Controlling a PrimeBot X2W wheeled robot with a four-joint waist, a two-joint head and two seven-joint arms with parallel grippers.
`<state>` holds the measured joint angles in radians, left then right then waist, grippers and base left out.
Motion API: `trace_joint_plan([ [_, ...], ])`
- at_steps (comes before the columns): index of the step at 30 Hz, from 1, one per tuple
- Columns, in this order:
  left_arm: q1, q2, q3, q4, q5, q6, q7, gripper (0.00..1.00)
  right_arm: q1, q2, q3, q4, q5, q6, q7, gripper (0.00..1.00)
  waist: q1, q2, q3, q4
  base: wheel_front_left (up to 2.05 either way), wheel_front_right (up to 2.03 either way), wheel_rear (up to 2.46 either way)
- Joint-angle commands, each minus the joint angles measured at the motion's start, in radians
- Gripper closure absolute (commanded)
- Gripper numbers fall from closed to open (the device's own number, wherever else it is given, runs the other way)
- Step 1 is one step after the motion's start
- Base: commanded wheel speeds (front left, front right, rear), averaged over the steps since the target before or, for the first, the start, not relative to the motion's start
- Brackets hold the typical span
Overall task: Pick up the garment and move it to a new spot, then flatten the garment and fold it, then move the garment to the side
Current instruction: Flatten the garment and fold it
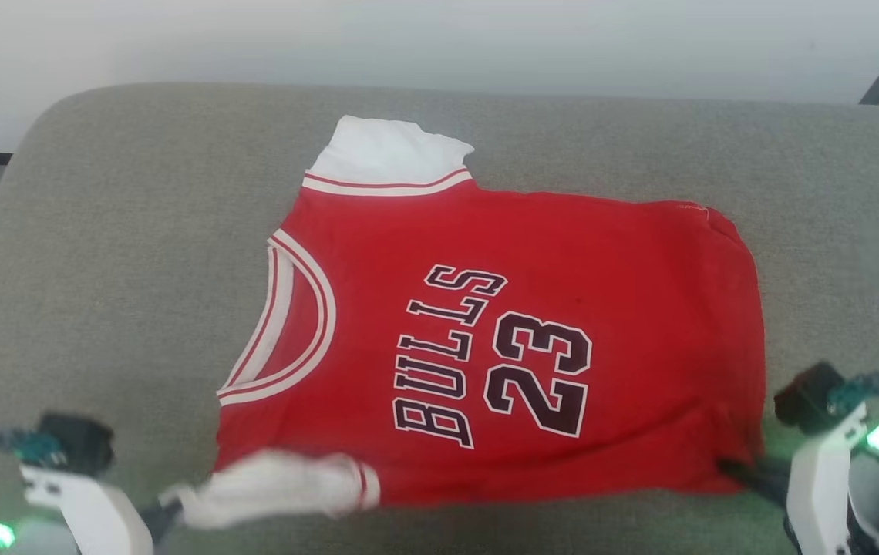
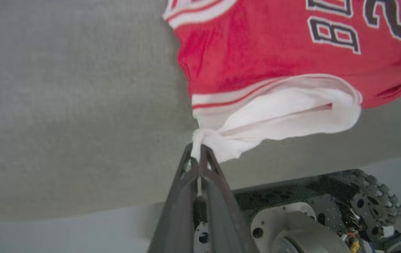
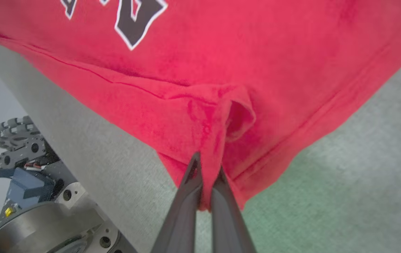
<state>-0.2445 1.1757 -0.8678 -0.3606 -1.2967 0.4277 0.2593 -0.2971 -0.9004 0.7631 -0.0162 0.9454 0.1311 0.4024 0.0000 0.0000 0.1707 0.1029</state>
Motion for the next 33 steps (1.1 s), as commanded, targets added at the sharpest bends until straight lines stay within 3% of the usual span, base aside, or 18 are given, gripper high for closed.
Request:
trace_joint_plan([
  [1,-0.032,0.011,0.01,-0.003,0.021,-0.005,0.011,1.0,-0.021,0.017,-0.018,0.007,-0.015,-0.001,0.007,1.0,0.0,0.0,0.004,-0.007,0.0,0.0,0.0],
  [5,-0.14,0.025,0.033,0.032,0.1,-0.056,0.045,1.0,-0.074,0.069,-0.075,0.04,-0.074,-0.001,0.03,1.0,0.0,0.0,0.018,-0.024,0.0,0.0,0.0],
  [9,-0.257,-0.021,0.039,0.126,0.162,-0.14,0.079,1.0,-0.134,0.131,-0.107,0.09,-0.13,-0.001,0.055,1.0,0.0,0.0,0.034,-0.039,0.0,0.0,0.0],
  [10,-0.257,-0.021,0.039,0.126,0.162,-0.14,0.079,1.0,-0.134,0.131,-0.107,0.09,-0.13,-0.001,0.055,1.0,0.0,0.0,0.034,-0.039,0.0,0.0,0.0],
  [21,-0.511,-0.264,-0.021,0.552,0.236,-0.389,0.165,1.0,-0.287,0.285,-0.086,0.301,-0.239,-0.001,0.063,1.0,0.0,0.0,0.095,-0.061,0.0,0.0,0.0],
  [28,-0.592,-0.397,-0.061,0.805,0.217,-0.496,0.219,0.99,-0.351,0.354,-0.038,0.414,-0.258,-0.001,0.046,1.0,0.0,0.0,0.115,-0.075,0.0,0.0,0.0],
  [29,-0.599,-0.41,-0.065,0.834,0.214,-0.505,0.224,0.88,-0.359,0.359,-0.032,0.428,-0.259,-0.001,0.043,1.0,0.0,0.0,0.117,-0.076,0.0,0.0,0.0],
  [30,-0.602,-0.424,-0.065,0.865,0.197,-0.512,0.235,0.73,-0.365,0.364,-0.028,0.438,-0.259,-0.001,0.04,0.86,0.0,0.0,0.117,-0.078,0.0,0.0,0.0],
  [31,-0.604,-0.437,-0.066,0.889,0.189,-0.519,0.244,0.66,-0.371,0.369,-0.026,0.448,-0.257,-0.001,0.036,0.75,0.0,0.0,0.117,-0.078,0.0,0.0,0.0],
  [32,-0.611,-0.447,-0.067,0.912,0.184,-0.523,0.253,0.52,-0.378,0.373,-0.023,0.458,-0.256,-0.001,0.032,0.65,0.0,0.0,0.117,-0.079,0.0,0.0,0.0],
  [33,-0.62,-0.456,-0.063,0.933,0.171,-0.529,0.256,0.27,-0.383,0.376,-0.02,0.465,-0.256,-0.001,0.027,0.53,0.0,0.0,0.116,-0.08,0.0,0.0,0.0],
])
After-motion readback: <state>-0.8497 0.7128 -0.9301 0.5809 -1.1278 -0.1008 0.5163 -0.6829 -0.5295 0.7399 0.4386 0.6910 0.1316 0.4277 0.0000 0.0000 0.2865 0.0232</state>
